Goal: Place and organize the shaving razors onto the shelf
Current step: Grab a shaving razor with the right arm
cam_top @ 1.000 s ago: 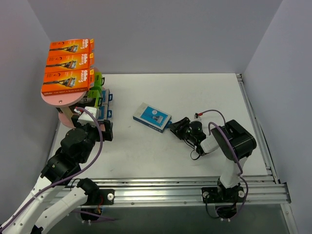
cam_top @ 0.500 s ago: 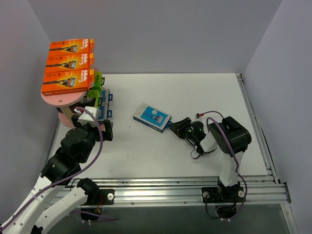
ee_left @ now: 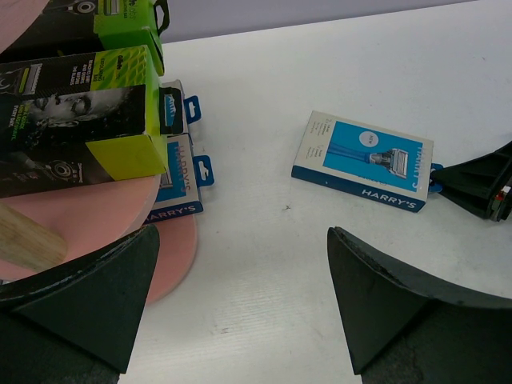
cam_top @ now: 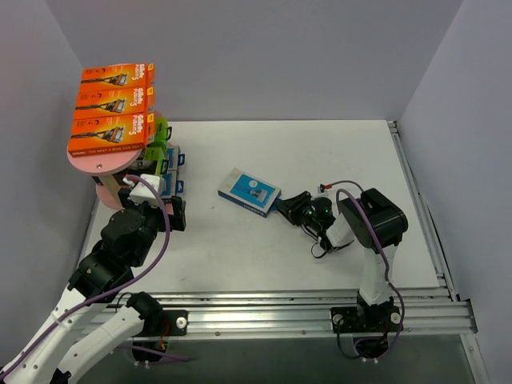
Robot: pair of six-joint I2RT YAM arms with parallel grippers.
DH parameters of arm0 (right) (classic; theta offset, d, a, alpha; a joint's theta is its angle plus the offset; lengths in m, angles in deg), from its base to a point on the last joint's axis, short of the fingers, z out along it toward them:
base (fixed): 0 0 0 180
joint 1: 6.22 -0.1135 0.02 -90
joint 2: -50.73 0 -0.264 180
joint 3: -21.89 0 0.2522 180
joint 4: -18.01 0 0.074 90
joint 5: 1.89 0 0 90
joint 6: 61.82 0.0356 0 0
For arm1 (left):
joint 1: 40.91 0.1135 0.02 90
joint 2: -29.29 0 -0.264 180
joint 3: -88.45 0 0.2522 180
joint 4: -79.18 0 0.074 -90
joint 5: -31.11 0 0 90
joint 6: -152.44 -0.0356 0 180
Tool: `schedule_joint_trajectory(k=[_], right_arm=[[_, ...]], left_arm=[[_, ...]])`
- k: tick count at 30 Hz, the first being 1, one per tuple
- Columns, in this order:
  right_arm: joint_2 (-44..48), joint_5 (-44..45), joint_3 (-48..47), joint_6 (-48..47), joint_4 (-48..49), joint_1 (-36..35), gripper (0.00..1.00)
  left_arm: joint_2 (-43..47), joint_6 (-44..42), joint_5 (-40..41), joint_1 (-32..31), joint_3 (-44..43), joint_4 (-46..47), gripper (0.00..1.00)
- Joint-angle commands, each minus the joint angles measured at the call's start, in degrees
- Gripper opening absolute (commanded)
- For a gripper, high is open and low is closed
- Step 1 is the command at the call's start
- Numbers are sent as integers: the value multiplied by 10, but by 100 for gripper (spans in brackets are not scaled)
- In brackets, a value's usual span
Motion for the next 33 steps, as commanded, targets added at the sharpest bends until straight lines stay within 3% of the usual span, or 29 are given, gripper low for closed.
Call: schedule_joint_trajectory(k=[1,23,33], right_arm=[[-17,2,-7,-11,16,4,24],[-29,-7,-34,2,71,4,14],[-28,-27,-40,0,129,4,4]], left_arm=[[-1,4,5,-2,-6,26,95],[-1,4,6,-1,-6,25,95],[-1,5,6,-2,-6,26,95]])
